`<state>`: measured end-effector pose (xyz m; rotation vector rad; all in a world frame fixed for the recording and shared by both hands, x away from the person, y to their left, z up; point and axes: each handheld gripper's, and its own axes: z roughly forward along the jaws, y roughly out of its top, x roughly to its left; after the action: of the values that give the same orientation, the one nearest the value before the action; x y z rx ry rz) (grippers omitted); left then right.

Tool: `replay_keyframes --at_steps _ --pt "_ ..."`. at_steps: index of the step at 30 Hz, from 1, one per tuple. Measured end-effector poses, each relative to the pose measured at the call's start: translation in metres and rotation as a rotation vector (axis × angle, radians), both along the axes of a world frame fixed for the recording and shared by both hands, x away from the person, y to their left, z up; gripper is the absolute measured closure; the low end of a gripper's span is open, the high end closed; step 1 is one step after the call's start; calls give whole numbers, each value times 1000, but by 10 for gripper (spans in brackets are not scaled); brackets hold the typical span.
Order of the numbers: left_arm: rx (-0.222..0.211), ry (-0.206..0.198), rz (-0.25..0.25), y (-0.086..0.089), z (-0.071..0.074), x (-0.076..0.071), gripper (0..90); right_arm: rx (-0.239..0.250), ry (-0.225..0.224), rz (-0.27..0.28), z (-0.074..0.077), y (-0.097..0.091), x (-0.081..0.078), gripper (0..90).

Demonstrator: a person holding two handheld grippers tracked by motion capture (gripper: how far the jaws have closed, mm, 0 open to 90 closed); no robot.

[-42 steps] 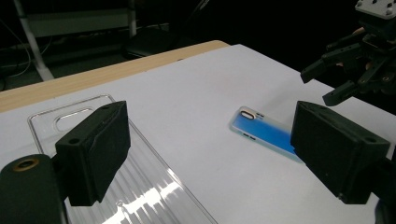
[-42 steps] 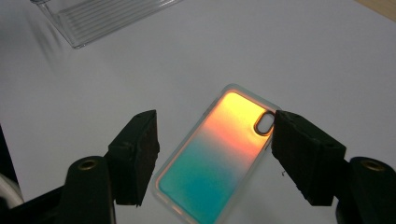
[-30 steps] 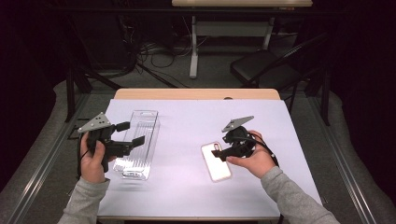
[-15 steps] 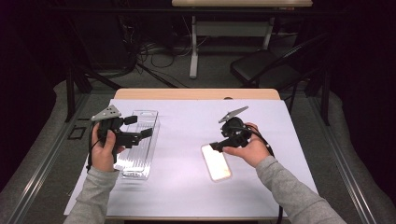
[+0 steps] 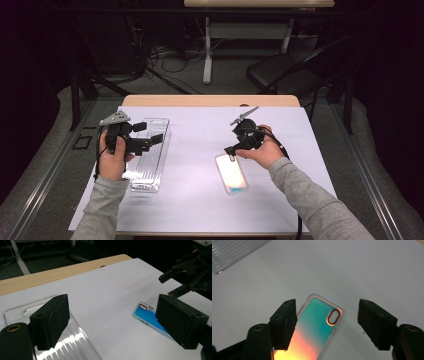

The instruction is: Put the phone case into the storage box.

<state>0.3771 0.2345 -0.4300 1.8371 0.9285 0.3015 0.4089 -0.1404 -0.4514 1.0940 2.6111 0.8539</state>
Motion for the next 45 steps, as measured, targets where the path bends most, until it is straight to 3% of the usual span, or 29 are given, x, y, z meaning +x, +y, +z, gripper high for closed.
replay_keyframes --at_steps 7,10,16,21,24,27,31,35,38,41,42,45 --pt "27 -7 -13 0 -2 0 2 -26 6 4 0 0 10 365" --pt "9 -3 -9 0 -3 -2 4 -37 7 3 0 1 12 384" --pt "13 -2 22 1 -3 -2 4 -37 12 -5 -3 1 15 429" --pt "14 -18 29 3 -2 -4 4 -72 71 -81 -10 0 18 478" --pt "11 -18 27 5 -1 -6 4 -85 89 -94 -14 0 21 532" --pt "-7 -21 28 7 0 -7 4 -104 76 -106 -18 1 23 536" --pt "-16 -24 33 10 0 -7 4 -126 91 -106 -22 3 25 546" --pt "-20 -22 35 12 0 -7 5 -137 112 -109 -26 5 26 572" --pt "-16 -19 39 13 -1 -6 5 -142 160 -134 -29 8 27 593" --pt "-15 -18 40 13 -1 -6 6 -156 157 -130 -31 10 28 594" --pt "-17 -13 44 13 -2 -6 6 -164 182 -146 -33 10 28 589" --pt "-16 -13 38 15 -2 -5 7 -166 188 -159 -36 11 29 583"
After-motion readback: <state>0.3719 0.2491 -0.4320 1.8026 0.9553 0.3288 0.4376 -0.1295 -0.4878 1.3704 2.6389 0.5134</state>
